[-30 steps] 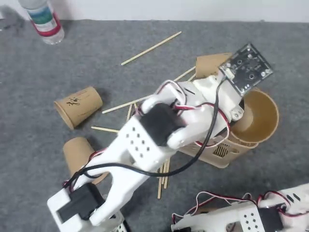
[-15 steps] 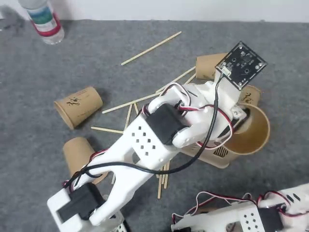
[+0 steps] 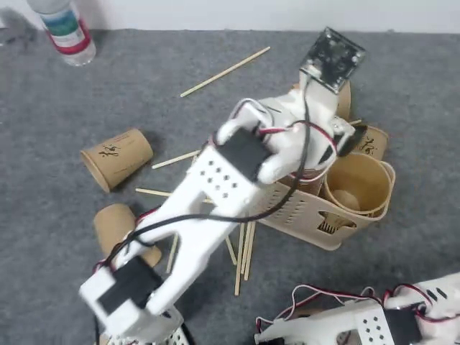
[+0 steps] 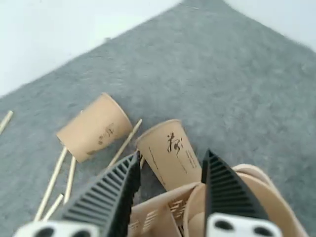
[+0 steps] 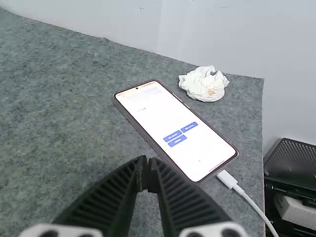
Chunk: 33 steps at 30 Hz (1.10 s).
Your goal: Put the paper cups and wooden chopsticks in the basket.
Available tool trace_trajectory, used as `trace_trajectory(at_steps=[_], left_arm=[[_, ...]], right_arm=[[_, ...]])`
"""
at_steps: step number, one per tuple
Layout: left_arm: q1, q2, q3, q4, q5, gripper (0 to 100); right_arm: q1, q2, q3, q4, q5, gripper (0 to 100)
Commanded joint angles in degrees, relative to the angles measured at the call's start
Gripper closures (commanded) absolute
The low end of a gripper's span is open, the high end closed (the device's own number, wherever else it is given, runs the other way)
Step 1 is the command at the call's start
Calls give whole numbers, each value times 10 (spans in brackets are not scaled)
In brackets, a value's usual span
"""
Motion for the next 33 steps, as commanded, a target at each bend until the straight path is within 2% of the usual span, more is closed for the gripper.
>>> trace_trajectory(at_steps=[1, 4, 9, 13, 20, 26, 33], left_arm=[[-8, 15, -29, -4, 4, 793], [-62, 15, -99, 66, -4, 792], [-170, 19, -275, 251, -77, 792], [-180, 22, -338, 360, -103, 791], [-178, 22, -218, 358, -63, 791], [-176, 16, -173, 361, -45, 790], [-111, 22, -137, 364, -33, 790]], right_arm=[[7, -8, 10, -10, 7, 989], [7, -8, 9, -13, 7, 989], [1, -8, 8, -13, 7, 989], [-20, -8, 9, -7, 7, 989], [-17, -8, 9, -7, 26, 989], [-20, -8, 10, -7, 50, 989], [-21, -8, 10, -7, 53, 989]])
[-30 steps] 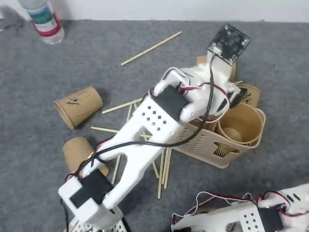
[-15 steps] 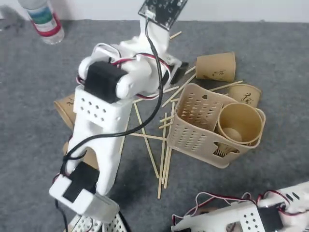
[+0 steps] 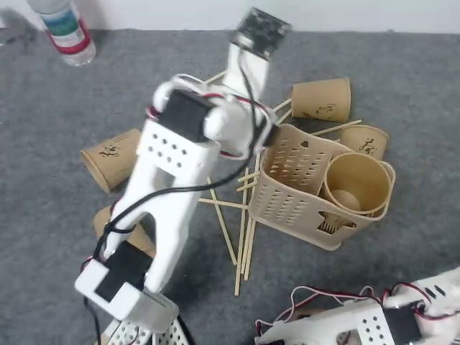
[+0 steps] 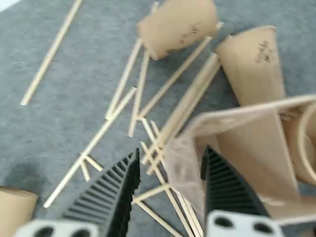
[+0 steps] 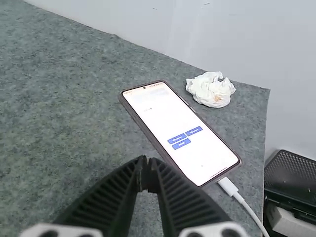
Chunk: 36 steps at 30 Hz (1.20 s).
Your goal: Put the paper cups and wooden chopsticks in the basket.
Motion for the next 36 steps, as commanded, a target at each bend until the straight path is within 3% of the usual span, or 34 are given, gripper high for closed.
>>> trace_trajectory(at_steps=[1, 8, 13, 22, 28, 36], left_arm=[[41, -3, 36, 12, 7, 790], [-5, 62, 91, 11, 3, 814], [-30, 115, 89, -1, -58, 992], [-111, 93, 56, 2, -72, 987], [-113, 91, 30, 5, -70, 986], [-115, 80, 13, 12, -73, 732]], right_arm=[[-2, -8, 10, -7, 11, 989], [-4, -8, 10, -7, 11, 989], [-4, -8, 10, -7, 11, 989], [-44, -8, 9, -9, 13, 989], [-108, -8, 9, -7, 103, 989], [-163, -7, 8, -7, 113, 989]])
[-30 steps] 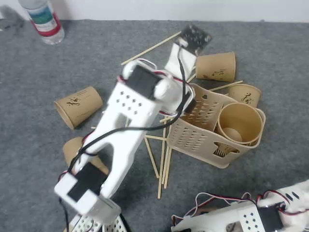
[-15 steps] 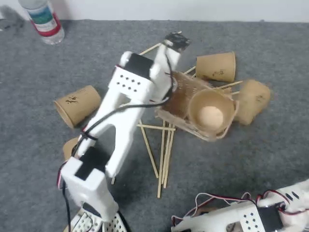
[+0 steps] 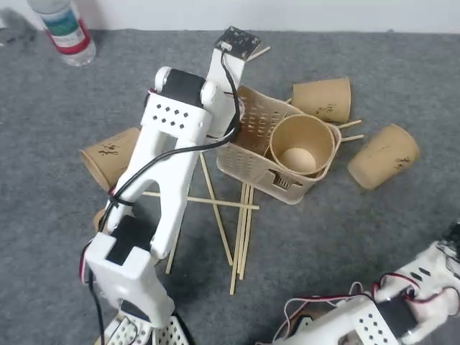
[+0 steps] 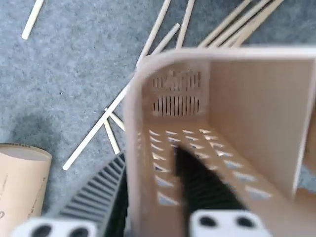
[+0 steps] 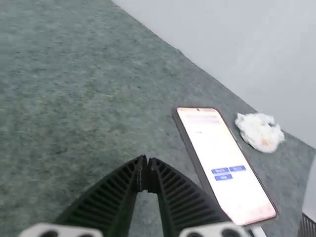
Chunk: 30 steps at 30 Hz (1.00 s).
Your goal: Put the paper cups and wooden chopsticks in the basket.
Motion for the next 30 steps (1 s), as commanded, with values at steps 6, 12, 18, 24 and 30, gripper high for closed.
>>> trace_trajectory(at_steps=[6, 12, 18, 24, 30], left_arm=[[-6, -101, -91, 14, -43, 728], [-69, -192, -124, 14, -43, 728], [-119, -316, -116, 15, -42, 728], [-282, -441, -16, 15, -42, 728], [-341, -613, 184, 11, -42, 728]], right_arm=[[-60, -7, -7, 7, 11, 988], [-121, -7, -124, 149, 40, 988], [-189, -7, -218, 263, 39, 988], [-191, -6, -233, 296, 41, 917], [-194, -6, -240, 313, 29, 834]])
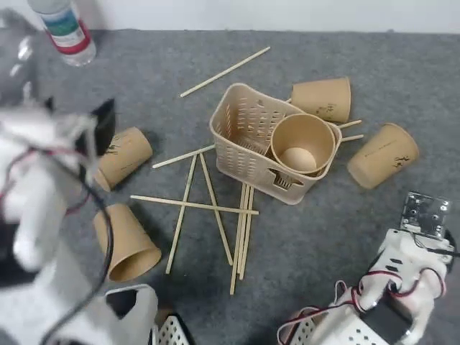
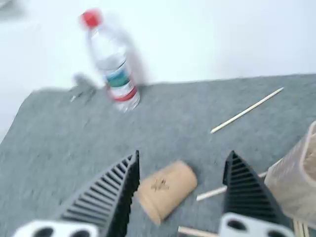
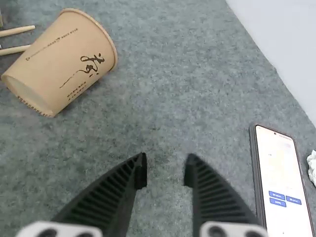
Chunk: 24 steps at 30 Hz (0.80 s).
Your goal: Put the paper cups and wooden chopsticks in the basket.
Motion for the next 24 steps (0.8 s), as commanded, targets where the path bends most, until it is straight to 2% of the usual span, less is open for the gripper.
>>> trace_trajectory(at_steps=[1, 4, 9, 16, 18, 21, 24], left_arm=[[-18, -135, 145, 0, -4, 728], [-27, -198, 259, -32, -7, 728], [-88, -278, 448, -89, -7, 728], [-148, -405, 661, -172, -38, 728], [-156, -453, 713, -207, -35, 728], [-154, -527, 778, -253, -9, 728], [-146, -585, 821, -259, 27, 728]], right_arm=[[-7, -5, -46, 12, -10, 833], [-7, -5, -78, 54, -12, 833], [-6, -6, -126, 102, -12, 832], [-7, -7, -111, 99, -18, 831], [-7, -7, -87, 80, -43, 832], [-7, -7, -50, 46, -131, 832], [-7, -7, -18, 21, -157, 832]])
